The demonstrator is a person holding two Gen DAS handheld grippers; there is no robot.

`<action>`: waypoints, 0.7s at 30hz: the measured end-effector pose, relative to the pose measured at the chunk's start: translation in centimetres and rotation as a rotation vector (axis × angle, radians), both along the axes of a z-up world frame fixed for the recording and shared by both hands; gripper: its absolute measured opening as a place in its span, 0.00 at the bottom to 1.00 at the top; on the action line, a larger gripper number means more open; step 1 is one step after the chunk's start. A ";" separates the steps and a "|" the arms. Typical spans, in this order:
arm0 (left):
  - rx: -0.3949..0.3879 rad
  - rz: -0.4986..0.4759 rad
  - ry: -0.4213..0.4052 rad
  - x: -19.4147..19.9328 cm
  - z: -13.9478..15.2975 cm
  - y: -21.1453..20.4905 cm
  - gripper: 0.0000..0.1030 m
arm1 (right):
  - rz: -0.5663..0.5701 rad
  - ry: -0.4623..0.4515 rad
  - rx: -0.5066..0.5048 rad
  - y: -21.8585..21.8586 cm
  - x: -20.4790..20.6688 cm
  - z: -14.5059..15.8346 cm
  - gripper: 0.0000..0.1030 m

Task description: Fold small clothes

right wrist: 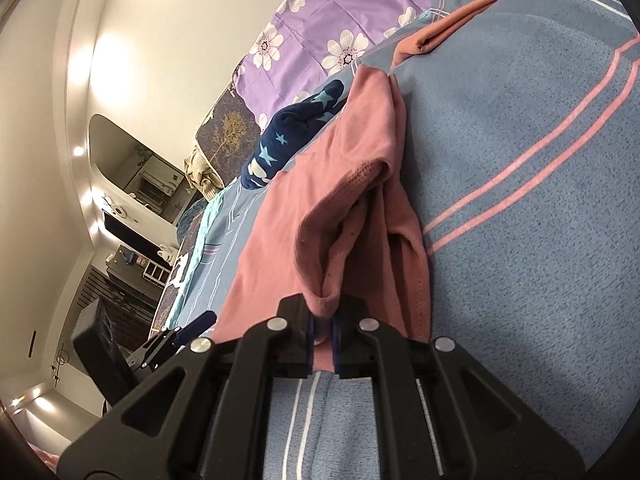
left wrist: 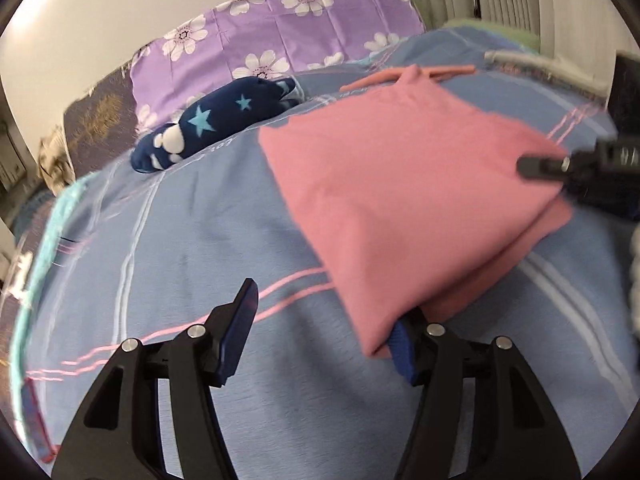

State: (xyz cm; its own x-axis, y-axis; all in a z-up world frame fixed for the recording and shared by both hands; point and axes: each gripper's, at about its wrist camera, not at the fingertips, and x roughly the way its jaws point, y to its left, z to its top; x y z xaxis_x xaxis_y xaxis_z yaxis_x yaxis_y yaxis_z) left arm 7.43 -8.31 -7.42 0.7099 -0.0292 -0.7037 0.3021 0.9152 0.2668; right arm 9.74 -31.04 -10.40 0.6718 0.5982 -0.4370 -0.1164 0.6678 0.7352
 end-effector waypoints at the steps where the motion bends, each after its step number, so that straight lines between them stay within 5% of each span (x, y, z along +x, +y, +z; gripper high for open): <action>1: 0.011 -0.003 0.000 -0.1 0.0 0.1 0.60 | -0.005 -0.002 0.007 -0.1 0.0 0.0 0.06; 6: 0.045 -0.013 -0.017 -1.1 0.2 0.3 0.59 | -0.027 0.005 0.039 -0.8 -0.3 -0.3 0.04; 17: 0.000 -0.088 0.029 -1.9 0.3 0.7 0.38 | -0.020 0.061 -0.013 -1.0 -2.3 -0.1 0.04; 21: -0.125 -0.183 0.116 -3.2 1.5 1.7 0.25 | -0.036 0.034 -0.113 -1.0 -3.1 1.7 0.08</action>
